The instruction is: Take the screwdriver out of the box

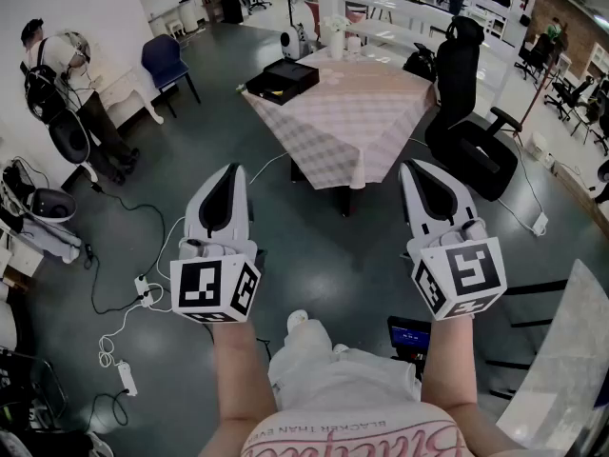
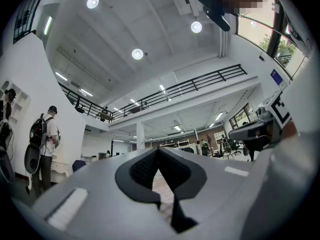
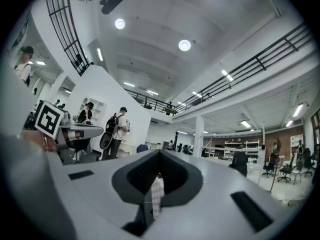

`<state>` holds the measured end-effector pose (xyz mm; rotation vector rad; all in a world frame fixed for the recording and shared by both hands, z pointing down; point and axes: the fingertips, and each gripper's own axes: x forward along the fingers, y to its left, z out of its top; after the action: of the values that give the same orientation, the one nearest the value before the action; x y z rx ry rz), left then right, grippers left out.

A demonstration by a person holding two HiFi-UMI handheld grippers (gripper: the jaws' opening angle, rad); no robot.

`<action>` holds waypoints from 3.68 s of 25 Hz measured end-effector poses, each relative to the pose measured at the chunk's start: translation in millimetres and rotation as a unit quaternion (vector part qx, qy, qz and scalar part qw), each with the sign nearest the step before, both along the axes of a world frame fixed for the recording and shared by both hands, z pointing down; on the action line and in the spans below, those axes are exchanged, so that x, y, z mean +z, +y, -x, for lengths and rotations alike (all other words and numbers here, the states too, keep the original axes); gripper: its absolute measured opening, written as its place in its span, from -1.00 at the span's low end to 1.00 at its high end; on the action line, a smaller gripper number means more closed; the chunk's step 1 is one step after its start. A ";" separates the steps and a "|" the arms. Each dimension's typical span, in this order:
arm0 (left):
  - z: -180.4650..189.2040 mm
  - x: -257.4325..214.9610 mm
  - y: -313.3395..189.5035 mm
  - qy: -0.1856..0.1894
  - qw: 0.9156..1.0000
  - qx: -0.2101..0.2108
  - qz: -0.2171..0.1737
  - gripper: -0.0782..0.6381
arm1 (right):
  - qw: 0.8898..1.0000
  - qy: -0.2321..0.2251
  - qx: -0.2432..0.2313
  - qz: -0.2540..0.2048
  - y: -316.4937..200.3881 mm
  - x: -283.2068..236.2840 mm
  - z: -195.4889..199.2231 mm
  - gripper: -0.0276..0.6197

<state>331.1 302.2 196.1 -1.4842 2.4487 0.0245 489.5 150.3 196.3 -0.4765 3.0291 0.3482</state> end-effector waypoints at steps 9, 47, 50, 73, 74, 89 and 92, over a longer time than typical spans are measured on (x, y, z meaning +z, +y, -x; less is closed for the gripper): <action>19.3 14.6 -18.3 0.003 1.000 0.009 0.013 -0.75 | 1.000 0.003 0.012 0.024 -22.6 16.0 18.0 -0.90; 389.7 40.9 -187.3 0.028 0.999 0.034 0.028 -0.75 | 0.999 0.040 0.032 0.003 -173.7 32.0 390.3 -0.90; 400.6 44.3 -192.9 0.028 0.999 0.032 0.030 -0.75 | 0.999 0.040 0.033 0.008 -183.2 35.9 401.9 -0.90; 573.8 58.7 -341.6 0.009 0.997 0.052 0.061 -0.75 | 0.998 0.017 0.042 0.052 -332.5 65.1 575.3 -0.90; 583.5 60.8 -352.2 0.011 0.996 0.056 0.064 -0.75 | 0.997 0.020 0.045 0.054 -341.4 67.7 584.0 -0.90; 639.5 96.2 -473.0 0.051 0.982 0.152 0.100 -0.75 | 0.986 0.037 0.132 0.094 -442.9 101.8 612.3 -0.90; 641.4 104.1 -485.4 0.071 0.975 0.180 0.105 -0.73 | 0.983 0.038 0.151 0.094 -447.8 103.3 606.7 -0.90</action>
<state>-310.3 -183.2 300.1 -2.0702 2.3099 -0.0606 -117.3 -297.5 299.6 -0.9634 3.0765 0.0932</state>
